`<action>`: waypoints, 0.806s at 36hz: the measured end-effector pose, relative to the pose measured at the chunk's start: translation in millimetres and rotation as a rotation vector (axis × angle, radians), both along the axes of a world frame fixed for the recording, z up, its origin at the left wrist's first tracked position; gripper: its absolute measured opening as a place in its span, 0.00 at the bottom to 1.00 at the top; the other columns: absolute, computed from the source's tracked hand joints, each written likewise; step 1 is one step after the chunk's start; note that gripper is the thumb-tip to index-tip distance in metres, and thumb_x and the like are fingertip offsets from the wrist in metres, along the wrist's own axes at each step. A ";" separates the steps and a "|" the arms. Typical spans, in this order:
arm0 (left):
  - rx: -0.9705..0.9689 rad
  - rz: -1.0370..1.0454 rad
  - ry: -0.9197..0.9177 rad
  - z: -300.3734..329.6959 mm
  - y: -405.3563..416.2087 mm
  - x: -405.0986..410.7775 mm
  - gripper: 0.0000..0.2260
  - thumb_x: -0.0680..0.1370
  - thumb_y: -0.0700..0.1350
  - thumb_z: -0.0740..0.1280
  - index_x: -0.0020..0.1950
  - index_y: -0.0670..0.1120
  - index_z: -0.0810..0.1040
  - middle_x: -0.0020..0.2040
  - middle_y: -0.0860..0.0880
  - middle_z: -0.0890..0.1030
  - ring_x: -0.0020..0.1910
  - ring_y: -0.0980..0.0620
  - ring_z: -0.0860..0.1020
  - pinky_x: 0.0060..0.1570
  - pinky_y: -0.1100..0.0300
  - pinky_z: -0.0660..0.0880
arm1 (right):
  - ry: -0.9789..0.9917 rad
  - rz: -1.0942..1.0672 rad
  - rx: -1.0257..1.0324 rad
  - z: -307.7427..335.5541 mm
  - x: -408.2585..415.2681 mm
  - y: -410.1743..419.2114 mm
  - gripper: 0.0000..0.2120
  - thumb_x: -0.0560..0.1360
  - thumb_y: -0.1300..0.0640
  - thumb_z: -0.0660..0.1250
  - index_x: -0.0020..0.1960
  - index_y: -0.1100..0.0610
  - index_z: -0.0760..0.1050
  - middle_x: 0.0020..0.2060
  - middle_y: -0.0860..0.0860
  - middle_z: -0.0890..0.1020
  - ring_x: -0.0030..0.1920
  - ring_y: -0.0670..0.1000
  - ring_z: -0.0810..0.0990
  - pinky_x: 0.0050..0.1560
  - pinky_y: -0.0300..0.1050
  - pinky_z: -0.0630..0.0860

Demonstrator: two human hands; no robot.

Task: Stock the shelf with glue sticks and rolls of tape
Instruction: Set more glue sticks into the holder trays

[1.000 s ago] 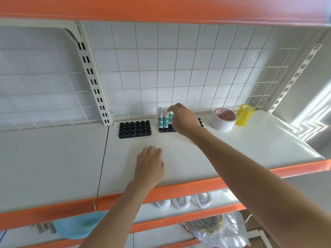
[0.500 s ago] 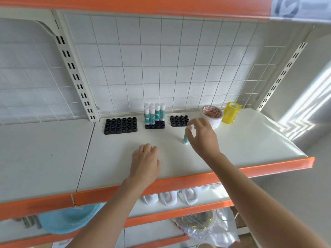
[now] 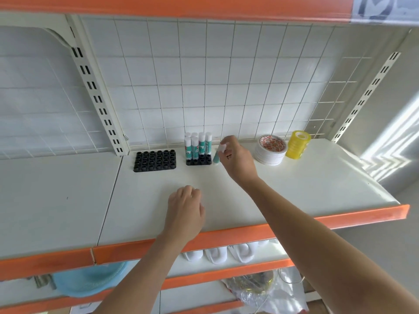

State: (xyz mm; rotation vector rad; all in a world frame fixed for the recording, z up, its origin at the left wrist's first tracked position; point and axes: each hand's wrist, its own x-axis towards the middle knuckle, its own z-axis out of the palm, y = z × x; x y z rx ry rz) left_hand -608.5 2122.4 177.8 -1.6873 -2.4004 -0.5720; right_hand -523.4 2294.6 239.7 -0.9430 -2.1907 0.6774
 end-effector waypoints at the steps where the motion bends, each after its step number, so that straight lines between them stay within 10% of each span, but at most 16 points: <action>1: -0.002 0.000 -0.001 0.3 -0.1 0.4 0.05 0.70 0.40 0.68 0.44 0.45 0.76 0.42 0.47 0.75 0.42 0.44 0.75 0.43 0.49 0.74 | 0.008 0.008 -0.007 2.0 -6.3 1.3 0.10 0.76 0.59 0.65 0.57 0.54 0.70 0.46 0.52 0.82 0.46 0.53 0.81 0.46 0.52 0.78; 22: 0.043 -0.020 0.033 -0.3 1.6 1.3 0.08 0.69 0.44 0.56 0.41 0.46 0.74 0.41 0.48 0.74 0.40 0.45 0.74 0.41 0.49 0.75 | -0.116 0.073 0.261 -7.5 -55.5 15.4 0.07 0.77 0.64 0.63 0.53 0.61 0.76 0.49 0.57 0.78 0.40 0.61 0.79 0.34 0.54 0.77; 29: -0.005 -0.011 0.019 5.0 -0.7 3.2 0.12 0.70 0.45 0.52 0.42 0.46 0.74 0.40 0.48 0.74 0.40 0.45 0.74 0.41 0.49 0.75 | -0.287 0.106 0.502 -9.4 -52.7 18.5 0.22 0.63 0.76 0.61 0.54 0.63 0.78 0.51 0.55 0.80 0.45 0.61 0.76 0.37 0.50 0.74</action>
